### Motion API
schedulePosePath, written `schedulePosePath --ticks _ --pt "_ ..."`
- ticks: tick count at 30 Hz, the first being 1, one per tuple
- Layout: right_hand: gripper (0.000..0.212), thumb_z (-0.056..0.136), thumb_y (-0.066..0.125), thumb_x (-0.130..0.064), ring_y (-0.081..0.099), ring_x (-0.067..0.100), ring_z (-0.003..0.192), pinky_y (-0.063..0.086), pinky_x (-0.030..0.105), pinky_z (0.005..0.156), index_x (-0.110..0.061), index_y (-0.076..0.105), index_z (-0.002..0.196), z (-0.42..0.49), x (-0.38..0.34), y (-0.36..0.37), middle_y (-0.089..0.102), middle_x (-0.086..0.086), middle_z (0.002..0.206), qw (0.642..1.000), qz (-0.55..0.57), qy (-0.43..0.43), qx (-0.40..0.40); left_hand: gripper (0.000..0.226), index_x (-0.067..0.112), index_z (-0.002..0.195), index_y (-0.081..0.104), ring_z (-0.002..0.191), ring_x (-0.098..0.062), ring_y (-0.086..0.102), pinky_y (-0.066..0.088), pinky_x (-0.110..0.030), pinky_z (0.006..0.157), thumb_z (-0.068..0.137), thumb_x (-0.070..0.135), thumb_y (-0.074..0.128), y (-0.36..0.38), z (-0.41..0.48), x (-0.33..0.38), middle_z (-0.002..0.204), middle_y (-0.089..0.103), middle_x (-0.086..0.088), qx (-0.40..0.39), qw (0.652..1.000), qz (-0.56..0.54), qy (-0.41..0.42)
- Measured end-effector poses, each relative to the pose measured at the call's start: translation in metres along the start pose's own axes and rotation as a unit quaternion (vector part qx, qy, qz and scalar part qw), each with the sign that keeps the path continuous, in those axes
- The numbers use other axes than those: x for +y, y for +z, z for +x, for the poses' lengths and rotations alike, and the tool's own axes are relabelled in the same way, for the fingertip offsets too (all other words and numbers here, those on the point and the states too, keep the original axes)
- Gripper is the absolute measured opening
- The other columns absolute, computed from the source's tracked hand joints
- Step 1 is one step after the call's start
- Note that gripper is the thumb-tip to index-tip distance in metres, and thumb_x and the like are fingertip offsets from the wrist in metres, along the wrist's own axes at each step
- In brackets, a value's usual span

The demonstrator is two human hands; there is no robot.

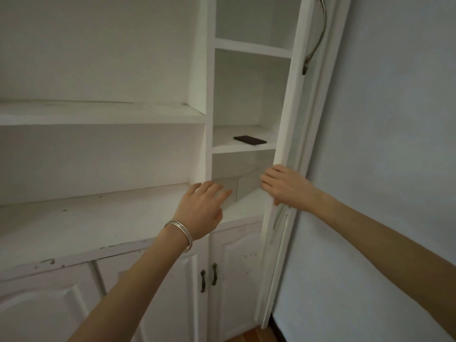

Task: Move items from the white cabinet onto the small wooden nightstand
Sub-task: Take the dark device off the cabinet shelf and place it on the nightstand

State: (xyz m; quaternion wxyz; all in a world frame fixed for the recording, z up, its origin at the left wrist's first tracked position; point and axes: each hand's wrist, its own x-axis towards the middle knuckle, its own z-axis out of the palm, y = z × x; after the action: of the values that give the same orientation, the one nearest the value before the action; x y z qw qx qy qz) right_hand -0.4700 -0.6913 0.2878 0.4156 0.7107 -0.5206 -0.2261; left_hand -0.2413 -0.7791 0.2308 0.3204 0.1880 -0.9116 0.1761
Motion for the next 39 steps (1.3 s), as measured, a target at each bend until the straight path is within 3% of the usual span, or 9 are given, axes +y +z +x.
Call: schedulePosePath --ticks 7,14,20,23,26,29,32,35,39 --pt "0.059 0.054 0.075 -0.059 0.052 0.024 0.084 0.035 0.035 0.080 -0.010 0.057 0.082 -0.081 0.014 0.012 0.058 0.005 0.083 1.000 0.019 0.004 -0.001 0.055 0.014 0.115 0.061 0.097 -0.028 0.061 0.050 -0.041 0.080 0.063 0.017 0.077 0.003 0.016 0.084 0.108 0.065 -0.009 -0.020 1.000 -0.007 0.008" --pt "0.049 0.062 0.077 -0.050 0.055 0.029 0.091 0.034 0.042 0.106 -0.010 0.061 0.085 -0.177 0.038 0.046 0.061 0.008 0.088 0.998 0.053 0.040 -0.014 0.060 0.014 0.121 0.058 0.103 -0.029 0.060 0.049 -0.042 0.083 0.064 0.019 0.077 0.011 0.034 0.148 0.115 0.063 -0.009 -0.024 1.000 -0.003 0.014" --pt "0.049 0.065 0.078 -0.045 0.061 0.030 0.098 0.021 0.041 0.108 -0.011 0.066 0.098 -0.234 0.066 0.073 0.066 0.013 0.097 0.982 0.135 0.121 -0.058 0.061 0.015 0.122 0.058 0.107 -0.030 0.059 0.049 -0.043 0.084 0.064 0.022 0.078 0.018 0.051 0.181 0.117 0.063 -0.009 -0.022 1.000 0.003 0.013" --pt "0.058 0.087 0.048 -0.052 0.032 0.027 0.132 0.010 0.033 0.113 -0.019 0.042 0.134 -0.253 0.078 0.080 0.041 0.013 0.140 0.967 0.168 0.164 -0.100 0.061 0.016 0.125 0.056 0.111 -0.030 0.057 0.047 -0.044 0.088 0.068 0.026 0.076 0.021 0.058 0.189 0.120 0.061 -0.009 -0.031 0.999 0.009 0.005" --pt "0.062 0.090 0.033 -0.057 0.009 0.024 0.141 0.022 0.036 0.112 -0.028 0.023 0.143 -0.265 0.087 0.093 0.018 0.003 0.152 0.947 0.214 0.190 -0.146 0.060 0.018 0.132 0.050 0.120 -0.031 0.050 0.041 -0.045 0.096 0.076 0.028 0.069 0.021 0.063 0.195 0.130 0.055 -0.010 -0.049 0.999 0.007 -0.009" --pt "0.064 0.088 0.028 -0.062 0.011 0.025 0.140 0.025 0.038 0.112 -0.028 0.026 0.142 -0.266 0.085 0.102 0.021 0.004 0.152 0.951 0.206 0.184 -0.138 0.059 0.017 0.130 0.052 0.117 -0.032 0.052 0.043 -0.046 0.093 0.075 0.028 0.069 0.021 0.063 0.196 0.127 0.057 -0.011 -0.055 0.998 0.016 -0.013" --pt "0.076 0.083 0.012 -0.068 0.038 0.034 0.128 0.033 0.047 0.107 -0.021 0.047 0.132 -0.263 0.079 0.100 0.047 0.015 0.136 0.958 0.205 0.167 -0.114 0.059 0.017 0.126 0.055 0.112 -0.032 0.055 0.046 -0.046 0.088 0.071 0.030 0.073 0.023 0.062 0.197 0.122 0.060 -0.010 -0.054 0.998 0.018 -0.015" --pt "0.051 0.087 0.048 -0.051 0.052 0.035 0.116 0.041 0.046 0.098 -0.015 0.057 0.122 -0.258 0.070 0.095 0.055 0.018 0.126 0.955 0.228 0.186 -0.040 0.057 0.017 0.125 0.056 0.110 -0.031 0.057 0.047 -0.045 0.087 0.072 0.030 0.073 0.026 0.059 0.193 0.121 0.061 -0.010 -0.048 0.999 0.017 -0.008" --pt "0.051 0.069 0.079 -0.031 0.059 0.033 0.108 0.047 0.047 0.088 -0.013 0.062 0.114 -0.236 0.052 0.097 0.060 0.017 0.119 0.953 0.252 0.157 0.059 0.056 0.017 0.126 0.055 0.109 -0.030 0.057 0.047 -0.045 0.088 0.074 0.031 0.072 0.031 0.059 0.179 0.120 0.061 -0.009 -0.050 0.998 0.017 -0.018"
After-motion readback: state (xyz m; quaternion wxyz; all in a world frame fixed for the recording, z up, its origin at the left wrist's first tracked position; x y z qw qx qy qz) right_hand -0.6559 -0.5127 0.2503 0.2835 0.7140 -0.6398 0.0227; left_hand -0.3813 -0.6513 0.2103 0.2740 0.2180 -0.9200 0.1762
